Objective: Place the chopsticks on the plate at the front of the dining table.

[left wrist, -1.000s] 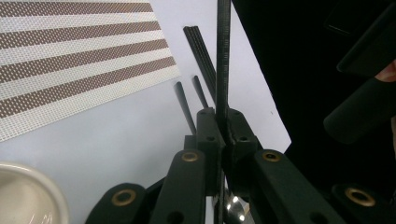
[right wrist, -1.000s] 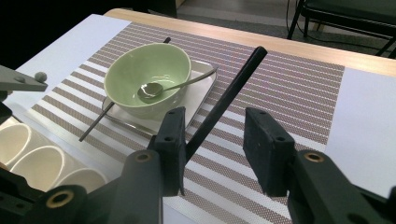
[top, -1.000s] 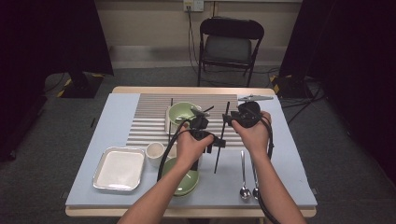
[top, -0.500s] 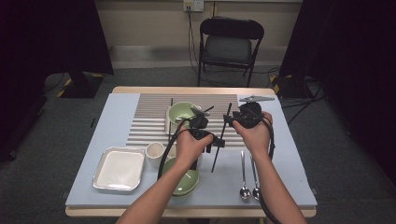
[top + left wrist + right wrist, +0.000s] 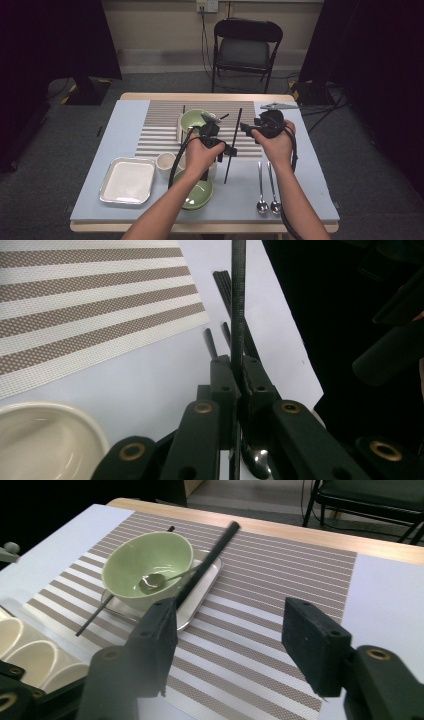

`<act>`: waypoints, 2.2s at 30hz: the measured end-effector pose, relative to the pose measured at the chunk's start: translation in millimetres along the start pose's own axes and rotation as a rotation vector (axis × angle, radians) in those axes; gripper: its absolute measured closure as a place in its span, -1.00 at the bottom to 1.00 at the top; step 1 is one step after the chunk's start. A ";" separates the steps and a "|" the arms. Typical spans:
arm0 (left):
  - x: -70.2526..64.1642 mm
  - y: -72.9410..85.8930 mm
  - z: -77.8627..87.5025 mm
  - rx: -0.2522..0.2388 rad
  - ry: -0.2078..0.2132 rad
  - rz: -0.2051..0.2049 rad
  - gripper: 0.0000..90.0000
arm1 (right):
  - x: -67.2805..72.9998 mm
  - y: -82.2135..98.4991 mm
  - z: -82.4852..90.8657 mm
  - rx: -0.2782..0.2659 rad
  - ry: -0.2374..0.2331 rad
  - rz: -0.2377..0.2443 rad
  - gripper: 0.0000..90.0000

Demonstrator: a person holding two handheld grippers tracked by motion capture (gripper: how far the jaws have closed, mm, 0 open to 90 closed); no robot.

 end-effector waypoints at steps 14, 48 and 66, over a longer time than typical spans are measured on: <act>8.2 -1.0 11.5 -0.017 -0.031 0.012 0.92 | -16.8 10.1 -0.7 0.014 0.034 -0.004 -0.39; 27.0 -0.6 43.4 -0.050 -0.059 0.048 0.92 | -44.7 30.1 -5.9 0.043 0.079 -0.019 -0.52; 38.0 1.0 60.7 -0.075 -0.068 0.071 0.92 | -54.5 36.0 -5.3 0.044 0.081 -0.026 -0.55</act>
Point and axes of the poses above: each handheld gripper's, and its own axes: z roughly backward along the jaws, y roughly out of its underside, x roughly to its left, the point moved 8 cm from there along -z, roughly forward along the jaws, and after that the axes turned 14 degrees about -z, right-handed, at the moved point
